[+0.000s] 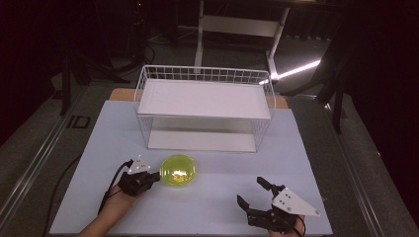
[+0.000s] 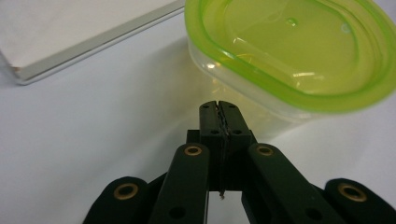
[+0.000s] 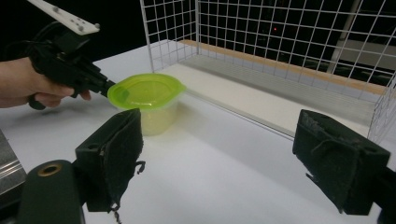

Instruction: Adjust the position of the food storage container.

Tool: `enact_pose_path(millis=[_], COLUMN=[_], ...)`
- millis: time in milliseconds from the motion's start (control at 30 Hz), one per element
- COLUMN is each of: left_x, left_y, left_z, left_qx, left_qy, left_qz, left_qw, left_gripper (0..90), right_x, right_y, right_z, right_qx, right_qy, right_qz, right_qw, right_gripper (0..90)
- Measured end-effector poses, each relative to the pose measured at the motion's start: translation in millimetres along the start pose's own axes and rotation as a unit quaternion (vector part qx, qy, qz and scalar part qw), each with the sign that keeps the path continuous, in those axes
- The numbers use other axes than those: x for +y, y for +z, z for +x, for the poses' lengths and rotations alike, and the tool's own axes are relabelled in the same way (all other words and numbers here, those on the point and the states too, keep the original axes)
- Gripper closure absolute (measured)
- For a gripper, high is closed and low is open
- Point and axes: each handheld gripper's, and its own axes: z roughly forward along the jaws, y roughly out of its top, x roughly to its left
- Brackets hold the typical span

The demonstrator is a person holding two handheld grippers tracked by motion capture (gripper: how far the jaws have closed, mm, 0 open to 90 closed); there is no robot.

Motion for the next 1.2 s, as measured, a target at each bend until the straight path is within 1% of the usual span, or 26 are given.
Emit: enact_pose_path(millis=[200, 533, 567, 667, 700, 767, 867, 967, 1033, 1100, 1200], left_x=[8.1, 27.5, 29.5, 32.8, 34.2, 36.1, 39.8, 41.5, 42.4, 43.3, 43.4], left_y=[15.6, 40.6, 43.6, 49.6, 51.9, 54.6, 56.2, 57.7, 59.0, 59.9, 57.5], left_z=[-6.5, -20.9, -22.0, -26.1, -28.4, -30.7, -33.6, -36.9, -39.1, -38.5, -35.7], left_qx=[-0.014, -0.021, -0.026, -0.031, -0.032, -0.038, -0.046, -0.05, -0.047, -0.048, -0.04], left_qy=[-0.001, 0.012, 0.012, 0.013, 0.017, 0.018, 0.015, 0.023, 0.031, 0.029, 0.027], left_qz=[0.002, 0.005, 0.005, 0.006, 0.006, 0.008, -0.001, 0.001, 0.006, 0.009, 0.009], left_qw=[0.9999, 0.9997, 0.9996, 0.9994, 0.9993, 0.9991, 0.9988, 0.9985, 0.9984, 0.9984, 0.9988], left_gripper=[90.0, 90.0, 90.0, 90.0, 90.0, 90.0, 90.0, 90.0, 90.0, 90.0, 90.0], right_x=[-0.7, 0.5, 0.5, 0.1, -0.2, -0.6, -1.2, -1.7, -2.0, -2.1, -1.9], right_y=[-0.4, -2.8, -2.8, -2.5, -2.4, -2.2, -1.9, -1.9, -1.8, -2.0, -2.0], right_z=[-1.7, -2.3, -2.3, -2.4, -2.3, -2.4, -2.7, -3.3, -3.8, -3.6, -3.4], right_qx=[0.0, 0.003, 0.003, 0.005, 0.005, 0.005, 0.006, 0.006, 0.007, 0.006, 0.006], right_qy=[0.006, 0.01, 0.009, 0.01, 0.011, 0.012, 0.012, 0.013, 0.015, 0.014, 0.013], right_qz=[0.0, -0.005, -0.005, -0.005, -0.004, -0.003, -0.001, 0.0, 0.001, 0.002, 0.001], right_qw=[1.0, 0.9999, 0.9999, 0.9999, 0.9999, 0.9999, 0.9999, 0.9999, 0.9999, 0.9999, 0.9999], right_gripper=[15.8, 15.8, 15.8, 15.8, 15.8, 15.8, 15.8, 15.8, 15.8, 15.8, 15.8])
